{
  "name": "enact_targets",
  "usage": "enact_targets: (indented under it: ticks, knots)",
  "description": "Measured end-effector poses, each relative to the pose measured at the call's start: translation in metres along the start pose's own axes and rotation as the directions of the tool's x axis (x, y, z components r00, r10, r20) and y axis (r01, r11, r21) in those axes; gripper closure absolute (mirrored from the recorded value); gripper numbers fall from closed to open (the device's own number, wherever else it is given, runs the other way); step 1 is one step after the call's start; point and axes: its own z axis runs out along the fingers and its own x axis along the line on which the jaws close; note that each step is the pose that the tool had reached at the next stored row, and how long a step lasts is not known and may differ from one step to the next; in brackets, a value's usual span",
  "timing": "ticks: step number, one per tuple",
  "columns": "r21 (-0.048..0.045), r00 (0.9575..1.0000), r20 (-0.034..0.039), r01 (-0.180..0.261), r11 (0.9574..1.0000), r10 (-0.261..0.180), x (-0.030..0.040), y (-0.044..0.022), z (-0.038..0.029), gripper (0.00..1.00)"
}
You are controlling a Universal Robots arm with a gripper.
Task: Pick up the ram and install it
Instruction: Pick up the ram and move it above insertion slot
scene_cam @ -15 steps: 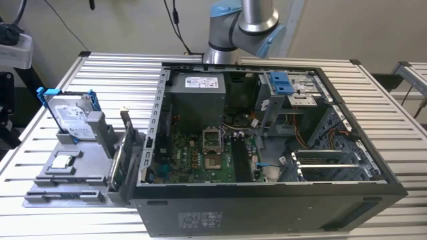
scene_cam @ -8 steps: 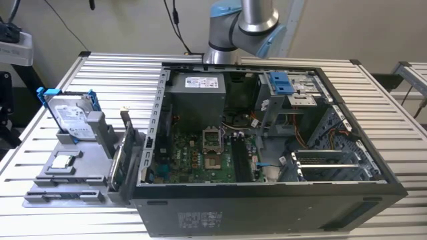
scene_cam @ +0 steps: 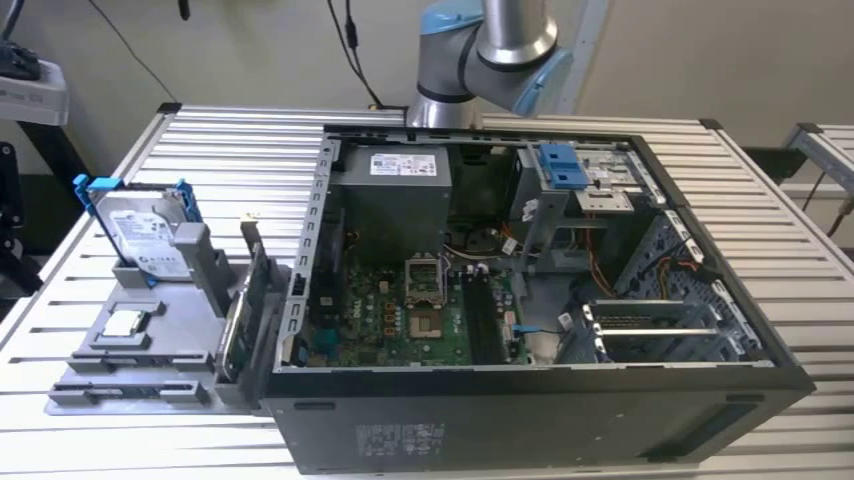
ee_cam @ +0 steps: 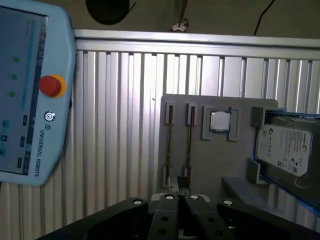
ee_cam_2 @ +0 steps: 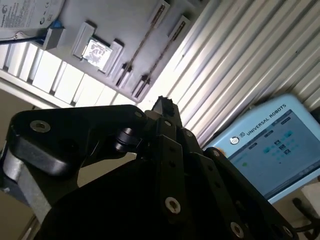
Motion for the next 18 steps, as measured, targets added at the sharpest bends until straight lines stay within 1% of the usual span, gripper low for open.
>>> enact_targets:
  ticks: [5,9,11,18]
  knots:
    - [-0.0011,0.9999,0.0014,0.011,0.9999,-0.011,0.0000,-0.0001,0.0002,0.89]
    - [-0.0008,0.9999,0.0043,0.011,0.9999,-0.011,0.0000,-0.0001,0.0009,0.89]
    - [-0.0006,0.9999,0.0071,0.011,0.9999,-0.011,0.0000,-0.0001,0.0011,0.89]
    - [-0.0007,0.9999,0.0072,0.012,0.9999,-0.012,0.0000,-0.0001,0.0011,0.89]
